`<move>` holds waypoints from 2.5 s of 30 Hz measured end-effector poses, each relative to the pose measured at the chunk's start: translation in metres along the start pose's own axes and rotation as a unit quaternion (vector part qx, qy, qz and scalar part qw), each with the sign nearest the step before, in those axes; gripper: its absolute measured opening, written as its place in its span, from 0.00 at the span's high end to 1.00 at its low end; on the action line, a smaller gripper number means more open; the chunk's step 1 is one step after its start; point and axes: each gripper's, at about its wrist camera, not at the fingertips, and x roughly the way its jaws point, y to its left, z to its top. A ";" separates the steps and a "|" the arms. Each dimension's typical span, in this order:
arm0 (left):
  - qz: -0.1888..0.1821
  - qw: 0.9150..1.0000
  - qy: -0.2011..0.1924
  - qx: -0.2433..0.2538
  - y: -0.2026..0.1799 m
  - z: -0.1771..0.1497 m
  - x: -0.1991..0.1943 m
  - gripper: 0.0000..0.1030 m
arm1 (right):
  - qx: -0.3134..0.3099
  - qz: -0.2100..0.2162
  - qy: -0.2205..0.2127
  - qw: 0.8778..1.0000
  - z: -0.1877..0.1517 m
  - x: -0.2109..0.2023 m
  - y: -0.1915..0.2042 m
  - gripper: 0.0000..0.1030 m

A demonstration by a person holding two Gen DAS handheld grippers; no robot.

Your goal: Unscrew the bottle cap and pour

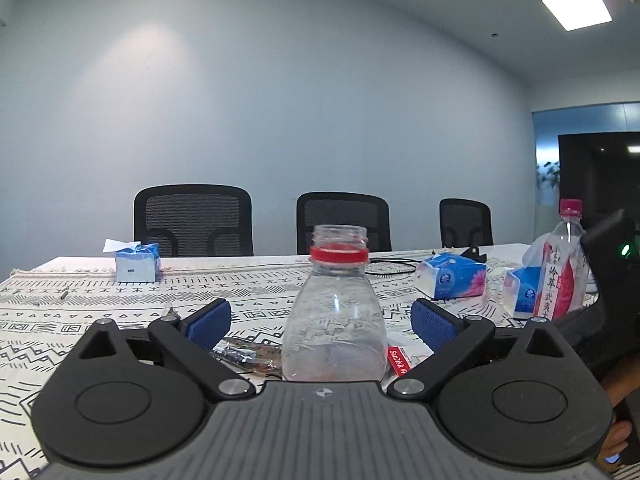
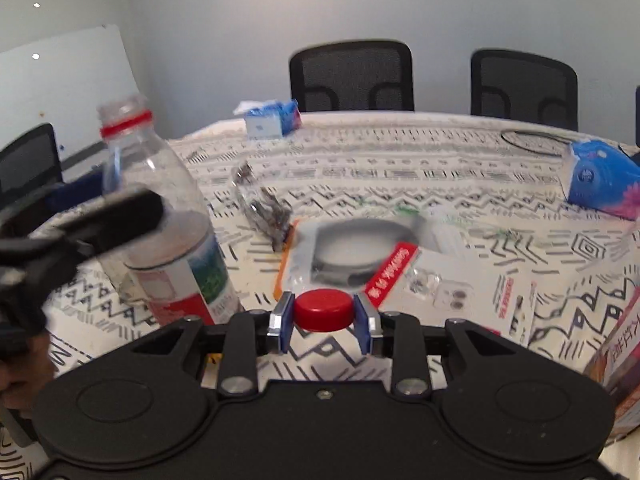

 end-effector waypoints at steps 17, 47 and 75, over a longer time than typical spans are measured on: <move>0.145 0.981 0.111 -0.056 0.014 0.025 -0.053 0.05 | -0.004 -0.056 -0.022 0.998 0.013 -0.032 0.041 0.35; 0.219 0.965 0.130 -0.062 0.015 0.034 -0.104 0.05 | -0.001 -0.029 -0.104 0.994 0.009 -0.090 0.104 0.08; 0.229 0.960 0.139 -0.075 0.031 0.030 -0.103 0.05 | -0.006 -0.043 -0.101 0.994 0.008 -0.084 0.108 0.02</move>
